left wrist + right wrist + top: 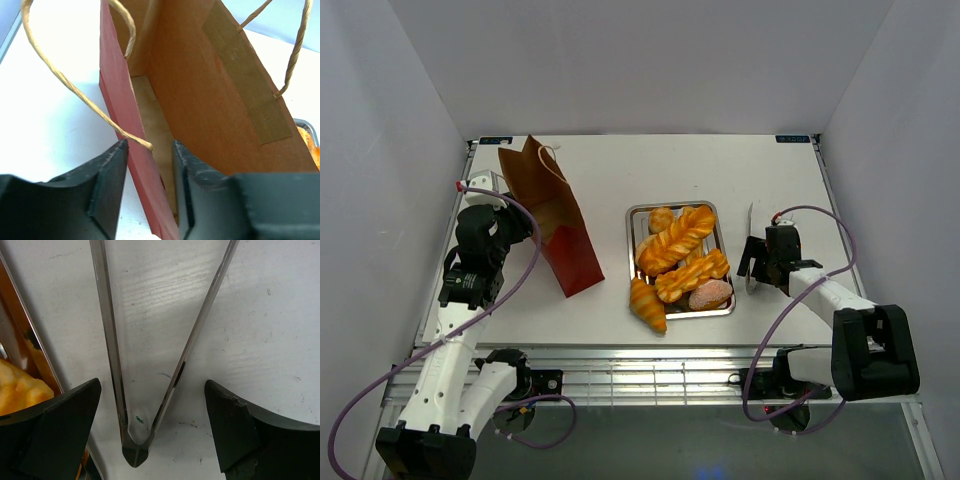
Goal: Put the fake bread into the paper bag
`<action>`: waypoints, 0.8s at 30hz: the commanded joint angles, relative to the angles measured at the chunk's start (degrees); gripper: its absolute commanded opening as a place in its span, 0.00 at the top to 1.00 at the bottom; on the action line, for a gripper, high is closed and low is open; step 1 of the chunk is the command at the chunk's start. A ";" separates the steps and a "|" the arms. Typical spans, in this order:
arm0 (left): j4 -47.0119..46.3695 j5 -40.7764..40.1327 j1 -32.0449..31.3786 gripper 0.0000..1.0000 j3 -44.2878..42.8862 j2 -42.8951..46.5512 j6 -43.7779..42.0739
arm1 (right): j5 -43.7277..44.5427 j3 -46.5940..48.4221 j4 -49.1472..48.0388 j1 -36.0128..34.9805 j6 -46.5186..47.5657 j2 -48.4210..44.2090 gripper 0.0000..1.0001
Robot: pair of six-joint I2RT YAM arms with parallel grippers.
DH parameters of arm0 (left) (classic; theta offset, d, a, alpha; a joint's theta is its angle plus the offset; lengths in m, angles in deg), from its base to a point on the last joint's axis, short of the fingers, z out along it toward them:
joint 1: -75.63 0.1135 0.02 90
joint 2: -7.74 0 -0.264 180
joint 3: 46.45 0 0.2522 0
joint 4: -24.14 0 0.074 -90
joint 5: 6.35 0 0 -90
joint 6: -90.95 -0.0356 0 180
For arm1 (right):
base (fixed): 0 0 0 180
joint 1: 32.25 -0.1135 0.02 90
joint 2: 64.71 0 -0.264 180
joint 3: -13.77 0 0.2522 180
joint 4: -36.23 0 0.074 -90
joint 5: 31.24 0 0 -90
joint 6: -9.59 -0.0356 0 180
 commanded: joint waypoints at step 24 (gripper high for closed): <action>-0.63 2.60 0.28 0.39 1.03 2.25 -0.23 | 6.97 9.02 -1.99 0.27 -3.47 11.42 0.04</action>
